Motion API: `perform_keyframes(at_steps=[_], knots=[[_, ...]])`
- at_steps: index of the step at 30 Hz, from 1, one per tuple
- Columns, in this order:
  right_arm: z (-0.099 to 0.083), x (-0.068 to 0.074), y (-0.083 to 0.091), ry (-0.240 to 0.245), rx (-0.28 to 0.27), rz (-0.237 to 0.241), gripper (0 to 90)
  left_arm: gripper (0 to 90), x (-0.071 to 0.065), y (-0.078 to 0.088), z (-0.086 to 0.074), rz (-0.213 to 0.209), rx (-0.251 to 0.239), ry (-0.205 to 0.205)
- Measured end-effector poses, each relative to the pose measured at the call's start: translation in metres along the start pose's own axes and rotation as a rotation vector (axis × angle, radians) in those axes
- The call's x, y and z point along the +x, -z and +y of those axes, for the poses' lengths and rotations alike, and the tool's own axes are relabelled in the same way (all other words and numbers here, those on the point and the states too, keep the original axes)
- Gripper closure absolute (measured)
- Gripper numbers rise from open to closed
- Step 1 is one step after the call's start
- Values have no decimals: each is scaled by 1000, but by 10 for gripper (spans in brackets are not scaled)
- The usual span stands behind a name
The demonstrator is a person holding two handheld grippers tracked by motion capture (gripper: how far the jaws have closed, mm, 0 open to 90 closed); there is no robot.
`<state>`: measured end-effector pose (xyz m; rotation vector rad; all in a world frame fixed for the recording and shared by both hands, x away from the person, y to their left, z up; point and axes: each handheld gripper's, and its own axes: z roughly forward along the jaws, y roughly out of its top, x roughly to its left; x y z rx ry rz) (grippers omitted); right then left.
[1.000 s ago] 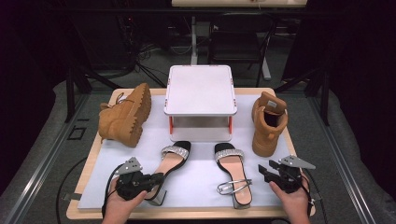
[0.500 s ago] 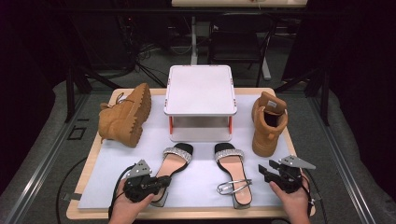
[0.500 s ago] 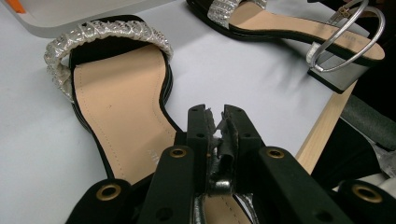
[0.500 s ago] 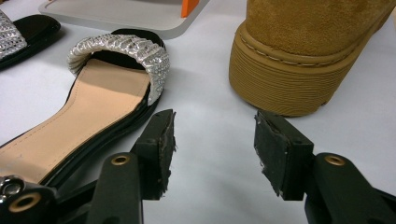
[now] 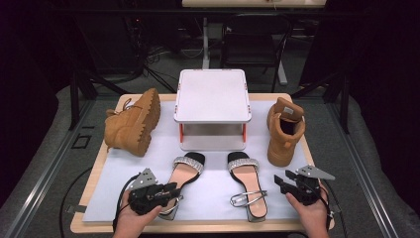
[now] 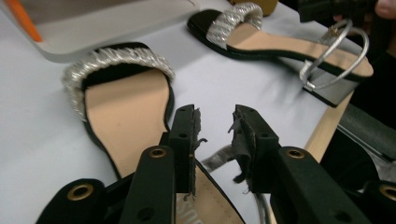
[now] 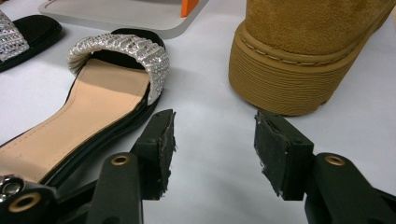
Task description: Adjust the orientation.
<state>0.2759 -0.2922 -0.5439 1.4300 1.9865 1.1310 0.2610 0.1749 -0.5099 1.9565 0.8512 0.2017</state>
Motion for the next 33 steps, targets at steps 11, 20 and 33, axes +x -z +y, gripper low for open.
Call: perform_keyframes(at_steps=[11, 20, 33], knots=[[0, -1, 0, -1, 3, 0, 476, 672, 24, 23, -11, 100, 7, 91], [-1, -1, 1, 0, 6, -4, 475, 694, 29, 30, -28, 119, 50, 115], [-1, 0, 0, -2, 3, 3, 475, 844, 34, 23, -32, 107, 113, 122]])
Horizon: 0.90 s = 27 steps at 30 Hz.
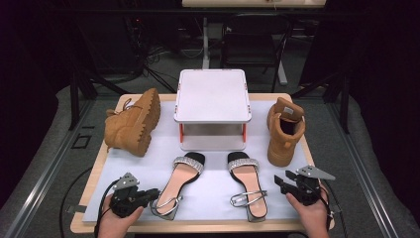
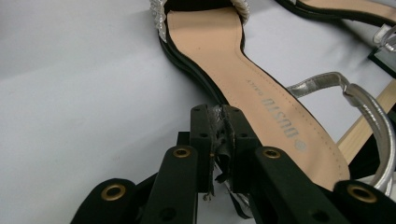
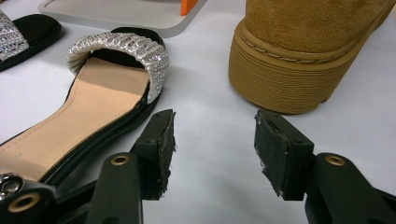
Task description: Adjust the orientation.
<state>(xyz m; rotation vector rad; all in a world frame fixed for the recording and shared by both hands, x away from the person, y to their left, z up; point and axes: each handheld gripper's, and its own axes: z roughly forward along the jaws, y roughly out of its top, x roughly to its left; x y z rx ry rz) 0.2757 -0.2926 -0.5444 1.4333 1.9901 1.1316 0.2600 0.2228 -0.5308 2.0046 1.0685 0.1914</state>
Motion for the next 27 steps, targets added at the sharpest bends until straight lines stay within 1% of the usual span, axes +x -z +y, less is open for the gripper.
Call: perform_keyframes(at_steps=[2, 4, 7, 9, 12, 14, 17, 18, 21, 23, 26, 27], knots=[[0, 0, 0, 2, -1, 0, 475, 853, -1, 1, 1, 4, -17, 1], [0, 0, 0, 2, -1, 0, 475, 857, 1, 2, 2, 0, -27, 6], [0, 0, -1, 3, 2, -2, 475, 858, 3, 3, 5, 5, -45, 7], [0, 0, -1, 1, 4, -1, 475, 859, 5, 3, 8, 19, -59, 3], [0, 0, -1, 0, 6, -3, 475, 860, 11, 4, 13, 51, -65, -8], [0, 0, -2, -1, 6, -1, 475, 861, 17, 4, 15, 59, -72, 9], [0, 0, -2, -2, 7, 0, 475, 860, 26, 4, 18, 70, -84, 26], [0, 0, -2, -2, 7, 0, 475, 860, 28, 5, 18, 74, -85, 26], [0, 0, -2, -2, 4, -1, 475, 860, 35, 8, 18, 91, -97, 45], [0, 0, -2, -2, 4, -1, 475, 860, 40, 10, 17, 104, -100, 49], [1, 0, -1, 2, 4, -5, 476, 861, 46, 14, 15, 119, -112, 71], [1, 1, 0, 1, 0, 0, 477, 861, 48, 15, 14, 118, -113, 79]])
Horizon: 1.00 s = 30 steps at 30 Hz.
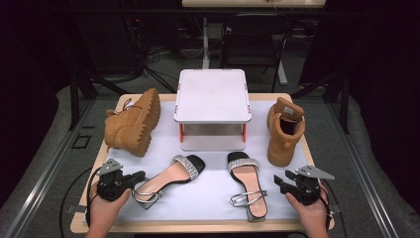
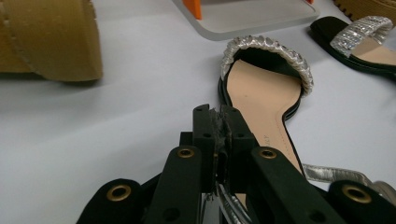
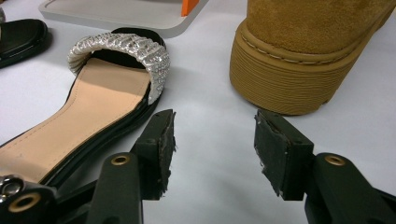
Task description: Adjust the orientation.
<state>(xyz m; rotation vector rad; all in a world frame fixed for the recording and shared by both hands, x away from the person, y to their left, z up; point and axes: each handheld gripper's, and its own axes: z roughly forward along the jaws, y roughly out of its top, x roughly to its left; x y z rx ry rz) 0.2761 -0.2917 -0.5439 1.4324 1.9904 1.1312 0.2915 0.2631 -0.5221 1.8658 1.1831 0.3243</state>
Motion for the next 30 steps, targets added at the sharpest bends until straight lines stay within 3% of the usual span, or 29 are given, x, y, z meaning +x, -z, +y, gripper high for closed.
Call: perform_keyframes(at_steps=[14, 18, 23, 30], knots=[[2, 1, 3, 8, -9, -1, 500, 854, 2, 0, -5, -5, -29, 10], [3, 3, 4, 13, -11, 0, 501, 751, 3, 2, -5, -35, -54, 7], [5, 5, 8, 28, -20, -5, 501, 630, 1, 4, -5, -39, -73, -16], [11, 10, 23, 25, -35, 7, 499, 529, 1, 3, -4, -8, -82, -54]])
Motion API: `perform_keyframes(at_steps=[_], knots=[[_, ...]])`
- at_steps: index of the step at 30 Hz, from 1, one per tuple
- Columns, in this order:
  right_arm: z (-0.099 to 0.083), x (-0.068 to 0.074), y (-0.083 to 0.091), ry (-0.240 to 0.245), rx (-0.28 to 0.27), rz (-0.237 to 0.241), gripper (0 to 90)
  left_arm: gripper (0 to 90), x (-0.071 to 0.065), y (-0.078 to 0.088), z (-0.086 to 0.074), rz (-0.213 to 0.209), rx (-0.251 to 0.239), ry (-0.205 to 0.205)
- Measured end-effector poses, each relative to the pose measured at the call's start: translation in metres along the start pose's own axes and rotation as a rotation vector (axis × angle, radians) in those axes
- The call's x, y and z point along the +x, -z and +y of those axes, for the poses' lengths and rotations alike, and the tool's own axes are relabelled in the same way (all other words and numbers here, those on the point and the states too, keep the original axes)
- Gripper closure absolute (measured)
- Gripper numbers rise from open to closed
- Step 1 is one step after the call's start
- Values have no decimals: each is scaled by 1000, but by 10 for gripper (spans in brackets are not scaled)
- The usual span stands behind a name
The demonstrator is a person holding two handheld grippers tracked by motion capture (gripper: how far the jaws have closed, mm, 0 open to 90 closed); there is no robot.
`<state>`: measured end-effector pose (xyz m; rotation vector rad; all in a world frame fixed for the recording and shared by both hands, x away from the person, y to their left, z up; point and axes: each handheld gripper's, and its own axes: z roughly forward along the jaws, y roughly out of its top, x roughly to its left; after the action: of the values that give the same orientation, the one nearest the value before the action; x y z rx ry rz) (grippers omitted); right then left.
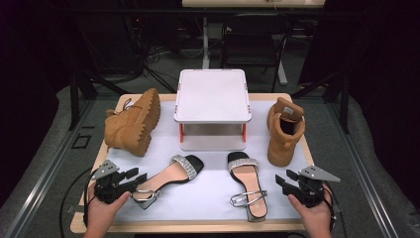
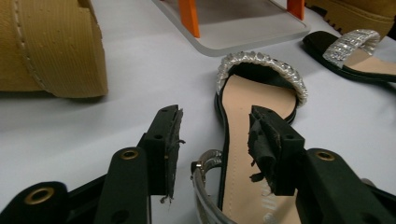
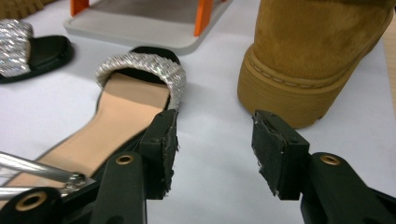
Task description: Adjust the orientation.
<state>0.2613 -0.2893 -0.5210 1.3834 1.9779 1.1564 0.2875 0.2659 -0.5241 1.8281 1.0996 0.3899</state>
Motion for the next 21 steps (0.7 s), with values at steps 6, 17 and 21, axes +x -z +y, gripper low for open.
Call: perform_keyframes(at_steps=[6, 17, 21], knots=[[7, 12, 10, -1, -25, 33, 501, 509, 7, 0, 2, 9, -25, 18], [-6, 37, 28, 54, -11, 101, 594, 489, 12, 4, -1, 22, -49, 39], [-7, 41, 29, 63, -4, 129, 607, 487, 13, 5, -4, 23, -42, 48]])
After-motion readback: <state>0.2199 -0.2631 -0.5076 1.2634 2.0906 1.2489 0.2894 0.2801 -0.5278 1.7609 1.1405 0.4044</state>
